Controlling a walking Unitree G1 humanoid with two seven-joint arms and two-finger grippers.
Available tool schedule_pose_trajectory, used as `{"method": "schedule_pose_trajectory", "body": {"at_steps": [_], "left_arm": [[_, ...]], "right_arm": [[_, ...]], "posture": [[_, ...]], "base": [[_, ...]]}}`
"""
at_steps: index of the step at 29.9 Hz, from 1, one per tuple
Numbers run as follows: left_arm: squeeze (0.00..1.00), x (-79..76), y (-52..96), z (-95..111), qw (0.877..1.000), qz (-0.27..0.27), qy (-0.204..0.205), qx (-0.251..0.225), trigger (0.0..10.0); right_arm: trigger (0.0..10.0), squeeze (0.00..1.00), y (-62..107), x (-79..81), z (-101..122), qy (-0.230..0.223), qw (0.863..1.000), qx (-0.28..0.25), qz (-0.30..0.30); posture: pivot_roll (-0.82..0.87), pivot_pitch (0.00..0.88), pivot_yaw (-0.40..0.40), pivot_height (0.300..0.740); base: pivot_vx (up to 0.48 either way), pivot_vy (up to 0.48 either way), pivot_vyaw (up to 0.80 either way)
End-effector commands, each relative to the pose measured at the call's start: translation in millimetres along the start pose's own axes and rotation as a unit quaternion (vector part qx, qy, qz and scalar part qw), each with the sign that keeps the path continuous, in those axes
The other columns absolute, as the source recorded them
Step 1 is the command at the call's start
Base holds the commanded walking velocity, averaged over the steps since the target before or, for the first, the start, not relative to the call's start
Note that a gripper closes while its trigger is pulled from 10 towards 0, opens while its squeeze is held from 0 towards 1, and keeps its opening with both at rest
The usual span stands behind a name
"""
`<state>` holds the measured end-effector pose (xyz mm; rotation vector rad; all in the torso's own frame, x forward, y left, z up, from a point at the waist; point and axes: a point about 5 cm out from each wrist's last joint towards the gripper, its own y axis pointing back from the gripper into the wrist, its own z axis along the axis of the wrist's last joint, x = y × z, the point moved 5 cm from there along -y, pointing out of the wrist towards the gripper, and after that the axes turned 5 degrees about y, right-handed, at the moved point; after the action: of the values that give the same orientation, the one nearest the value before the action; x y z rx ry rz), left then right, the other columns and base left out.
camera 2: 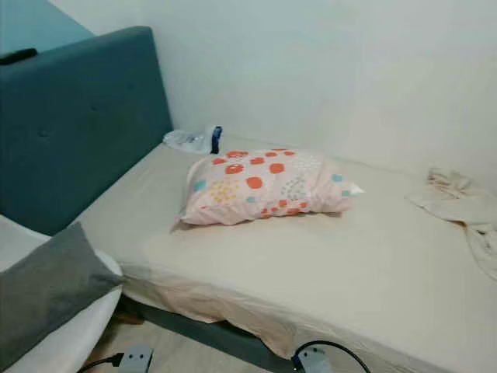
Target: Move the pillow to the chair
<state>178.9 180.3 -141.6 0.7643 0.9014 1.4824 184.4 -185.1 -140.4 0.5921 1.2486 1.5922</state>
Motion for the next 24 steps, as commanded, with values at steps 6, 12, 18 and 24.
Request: {"method": "schedule_pose_trajectory", "body": {"at_steps": [6, 12, 18, 24], "left_arm": [[0.00, 2.0, 0.1, 0.3, 1.000, 0.005, 0.008, -0.001, 10.0], [0.00, 1.8, -0.1, 2.8, 1.000, 0.006, -0.003, -0.005, 10.0], [0.00, 0.8, -0.3, 4.0, 1.000, 0.004, -0.005, -0.007, 10.0], [0.00, -1.2, -0.6, 5.8, 1.000, 0.002, -0.009, -0.009, 10.0]], "right_arm": [[10.0, 0.00, 0.2, -2.3, 0.1, -0.005, 1.000, -0.001, -0.003], [10.0, 0.00, 0.2, -3.7, 0.2, -0.001, 1.000, 0.000, -0.005], [10.0, 0.00, 0.3, -4.3, 0.9, 0.002, 1.000, -0.001, -0.005], [10.0, 0.00, 0.5, 4.3, 8.6, -0.007, 0.999, -0.027, 0.033]], "posture": [[0.06, 0.000, -0.033, 0.740], [0.06, 0.000, -0.039, 0.740], [0.06, 0.000, -0.040, 0.740], [0.06, 0.000, -0.040, 0.740]], "base": [[0.000, 0.000, 0.00], [0.051, 0.000, 0.00], [0.344, 0.000, 0.00], [0.352, 0.000, 0.00]]}}
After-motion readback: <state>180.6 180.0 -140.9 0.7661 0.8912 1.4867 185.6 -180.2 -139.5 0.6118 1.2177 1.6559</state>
